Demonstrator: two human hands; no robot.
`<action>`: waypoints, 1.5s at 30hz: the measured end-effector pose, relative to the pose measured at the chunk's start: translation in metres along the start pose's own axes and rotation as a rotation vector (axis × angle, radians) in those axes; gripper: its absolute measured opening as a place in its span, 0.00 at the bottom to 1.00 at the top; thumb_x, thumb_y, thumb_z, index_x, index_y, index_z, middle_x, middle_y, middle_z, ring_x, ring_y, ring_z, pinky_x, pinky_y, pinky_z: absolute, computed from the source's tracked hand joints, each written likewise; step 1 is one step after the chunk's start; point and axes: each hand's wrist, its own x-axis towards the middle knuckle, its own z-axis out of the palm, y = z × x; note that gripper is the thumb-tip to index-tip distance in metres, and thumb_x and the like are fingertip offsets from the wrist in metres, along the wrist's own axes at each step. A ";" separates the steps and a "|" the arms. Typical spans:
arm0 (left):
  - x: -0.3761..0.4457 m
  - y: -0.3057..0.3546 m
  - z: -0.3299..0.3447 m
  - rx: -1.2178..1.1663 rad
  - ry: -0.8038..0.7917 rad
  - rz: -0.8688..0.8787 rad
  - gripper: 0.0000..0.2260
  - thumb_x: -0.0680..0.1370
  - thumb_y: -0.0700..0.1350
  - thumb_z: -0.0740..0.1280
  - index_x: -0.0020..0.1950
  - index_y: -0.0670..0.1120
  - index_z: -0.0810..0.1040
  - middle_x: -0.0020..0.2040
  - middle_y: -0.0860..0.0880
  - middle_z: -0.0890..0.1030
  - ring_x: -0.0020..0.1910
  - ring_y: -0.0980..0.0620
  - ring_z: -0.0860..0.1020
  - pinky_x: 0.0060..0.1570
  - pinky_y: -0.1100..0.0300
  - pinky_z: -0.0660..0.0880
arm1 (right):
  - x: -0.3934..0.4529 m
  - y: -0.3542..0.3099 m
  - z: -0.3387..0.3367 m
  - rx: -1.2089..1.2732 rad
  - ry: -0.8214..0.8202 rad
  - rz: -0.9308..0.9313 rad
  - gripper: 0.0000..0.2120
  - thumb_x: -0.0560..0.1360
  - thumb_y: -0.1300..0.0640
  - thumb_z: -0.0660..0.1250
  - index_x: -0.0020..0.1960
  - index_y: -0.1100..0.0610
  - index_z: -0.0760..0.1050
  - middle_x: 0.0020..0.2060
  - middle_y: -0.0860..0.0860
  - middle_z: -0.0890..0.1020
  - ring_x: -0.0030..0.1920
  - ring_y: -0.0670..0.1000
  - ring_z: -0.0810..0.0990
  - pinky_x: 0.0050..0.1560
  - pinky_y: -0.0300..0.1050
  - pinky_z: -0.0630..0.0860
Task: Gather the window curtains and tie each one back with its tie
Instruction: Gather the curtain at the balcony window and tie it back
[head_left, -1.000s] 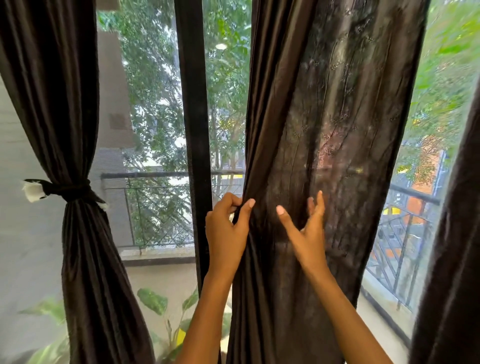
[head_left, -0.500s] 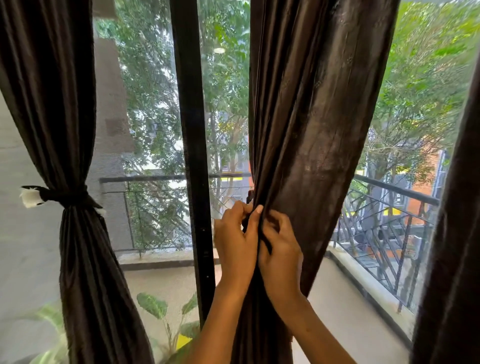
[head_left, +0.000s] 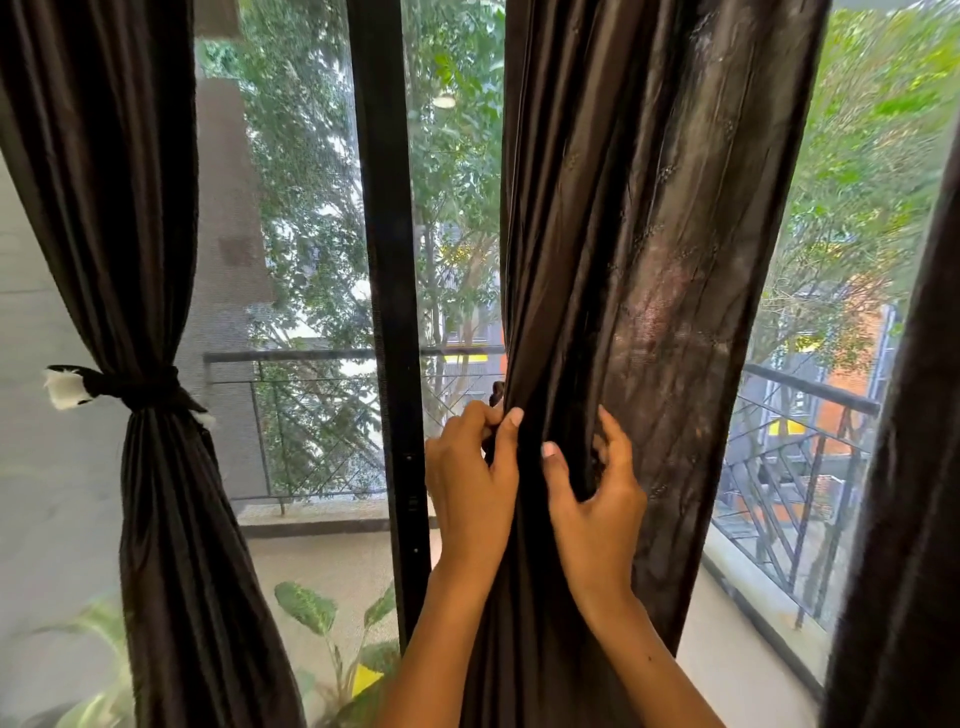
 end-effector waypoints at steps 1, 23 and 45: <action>-0.001 0.001 0.000 0.005 -0.005 -0.003 0.09 0.78 0.48 0.65 0.39 0.47 0.74 0.35 0.53 0.77 0.39 0.52 0.78 0.41 0.54 0.72 | 0.000 -0.001 -0.002 -0.046 0.015 -0.058 0.16 0.77 0.53 0.66 0.62 0.59 0.75 0.49 0.47 0.82 0.50 0.44 0.81 0.52 0.39 0.78; 0.005 0.003 -0.001 0.158 -0.074 0.013 0.10 0.80 0.47 0.63 0.40 0.47 0.68 0.31 0.52 0.71 0.32 0.46 0.71 0.36 0.57 0.62 | 0.018 0.015 -0.015 -0.189 -0.088 -0.207 0.19 0.77 0.49 0.65 0.68 0.49 0.73 0.77 0.54 0.52 0.77 0.49 0.49 0.76 0.46 0.52; -0.006 0.009 0.002 0.018 -0.139 0.022 0.11 0.80 0.52 0.61 0.43 0.46 0.72 0.36 0.50 0.76 0.36 0.45 0.76 0.37 0.53 0.69 | -0.009 -0.007 0.001 -0.231 -0.211 -0.187 0.16 0.80 0.57 0.63 0.67 0.54 0.73 0.61 0.37 0.70 0.57 0.36 0.73 0.52 0.31 0.73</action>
